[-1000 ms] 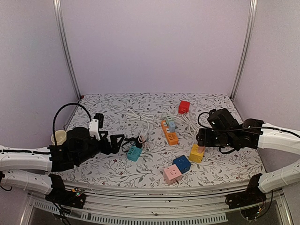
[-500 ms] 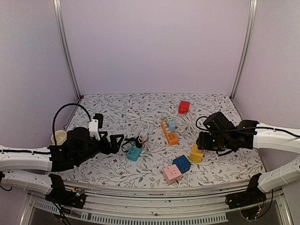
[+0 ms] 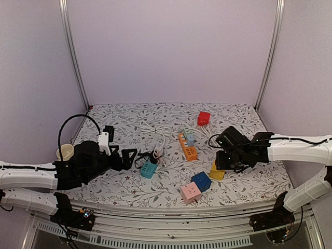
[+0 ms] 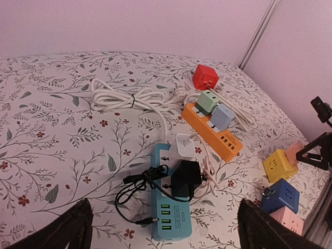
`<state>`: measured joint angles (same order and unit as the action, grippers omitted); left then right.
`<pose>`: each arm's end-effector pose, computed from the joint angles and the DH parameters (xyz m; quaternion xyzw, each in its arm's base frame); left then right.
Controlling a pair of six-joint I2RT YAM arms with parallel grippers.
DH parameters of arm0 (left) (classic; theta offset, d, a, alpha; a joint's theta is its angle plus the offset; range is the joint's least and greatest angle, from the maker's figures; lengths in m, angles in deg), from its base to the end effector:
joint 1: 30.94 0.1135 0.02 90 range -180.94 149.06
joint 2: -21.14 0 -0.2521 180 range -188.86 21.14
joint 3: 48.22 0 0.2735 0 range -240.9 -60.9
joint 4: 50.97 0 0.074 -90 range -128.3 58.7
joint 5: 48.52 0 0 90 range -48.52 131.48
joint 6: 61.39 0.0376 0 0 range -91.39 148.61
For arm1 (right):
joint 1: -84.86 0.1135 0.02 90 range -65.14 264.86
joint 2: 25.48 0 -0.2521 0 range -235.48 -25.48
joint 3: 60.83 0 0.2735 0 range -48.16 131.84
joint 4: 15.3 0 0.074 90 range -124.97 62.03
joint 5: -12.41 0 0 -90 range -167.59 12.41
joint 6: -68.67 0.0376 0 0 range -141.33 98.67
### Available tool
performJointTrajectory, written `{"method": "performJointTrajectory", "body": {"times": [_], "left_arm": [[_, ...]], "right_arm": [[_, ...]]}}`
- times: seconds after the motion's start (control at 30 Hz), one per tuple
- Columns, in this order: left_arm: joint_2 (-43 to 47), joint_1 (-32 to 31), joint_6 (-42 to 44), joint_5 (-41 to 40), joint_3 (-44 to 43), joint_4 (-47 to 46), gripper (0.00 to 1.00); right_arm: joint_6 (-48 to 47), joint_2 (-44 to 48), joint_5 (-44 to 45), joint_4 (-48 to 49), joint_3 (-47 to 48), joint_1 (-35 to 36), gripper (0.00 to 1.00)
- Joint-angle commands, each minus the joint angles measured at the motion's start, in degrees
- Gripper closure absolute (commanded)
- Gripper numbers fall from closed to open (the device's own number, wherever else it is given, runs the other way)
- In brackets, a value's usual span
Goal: Pull the plug off the socket
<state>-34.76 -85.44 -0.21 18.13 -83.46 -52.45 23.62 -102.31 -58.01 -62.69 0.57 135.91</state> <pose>0.1498 -0.1843 0.1901 0.0631 0.8043 -0.2540 0.5336 0.1834 0.2069 0.1889 -0.0111 0.9586 0.0615 0.2778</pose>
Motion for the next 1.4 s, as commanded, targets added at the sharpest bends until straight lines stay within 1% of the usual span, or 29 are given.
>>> {"method": "performJointTrajectory", "body": {"times": [0.0, 0.27, 0.47, 0.73, 0.83, 0.9, 1.0, 1.1, 1.2, 1.37], "left_arm": [[0.06, -0.86, -0.35, 0.09, -1.69, 0.78, 0.03], [0.37, -0.87, -0.99, 1.97, -2.41, -0.39, 0.03], [-0.45, -0.87, -1.70, 6.21, -3.44, -4.17, 0.03], [-3.87, -0.87, -3.99, 11.30, -5.39, -6.48, 0.03], [-4.87, -0.87, -5.88, 13.33, -5.12, -8.42, 0.03], [-5.80, -0.87, -6.88, 14.77, -5.56, -9.43, 0.03], [-8.05, -0.88, -8.10, 17.56, -7.27, -9.68, 0.03], [-11.43, -1.50, -8.44, 20.25, -9.74, -9.37, 0.04], [-15.95, -2.84, -5.46, 20.46, -13.28, -7.11, 0.04], [-23.11, -4.82, 1.12, 18.53, -18.49, -5.02, 0.05]], "right_arm": [[-2.25, -1.09, 0.59, -0.31, 3.07, 0.37, 0.50], [-5.35, -4.89, 0.92, -1.09, 5.69, 0.41, 0.53], [-7.93, -8.69, 0.79, -0.46, 8.07, 0.42, 0.53], [-9.67, -11.53, 0.47, 0.90, 9.89, 0.50, 0.56], [-9.98, -12.55, 0.42, 1.26, 10.10, 0.43, 0.63], [-10.17, -12.99, 0.29, 1.51, 10.15, 0.47, 0.65], [-10.07, -13.42, 1.09, 1.58, 9.80, 0.43, 0.67], [-9.18, -13.10, 1.76, 2.62, 8.48, 0.13, 0.74], [-8.57, -11.57, -1.19, 6.27, 6.24, -0.93, 0.79], [-9.63, -7.76, -10.95, 16.91, 1.59, -3.37, 0.80]]}}
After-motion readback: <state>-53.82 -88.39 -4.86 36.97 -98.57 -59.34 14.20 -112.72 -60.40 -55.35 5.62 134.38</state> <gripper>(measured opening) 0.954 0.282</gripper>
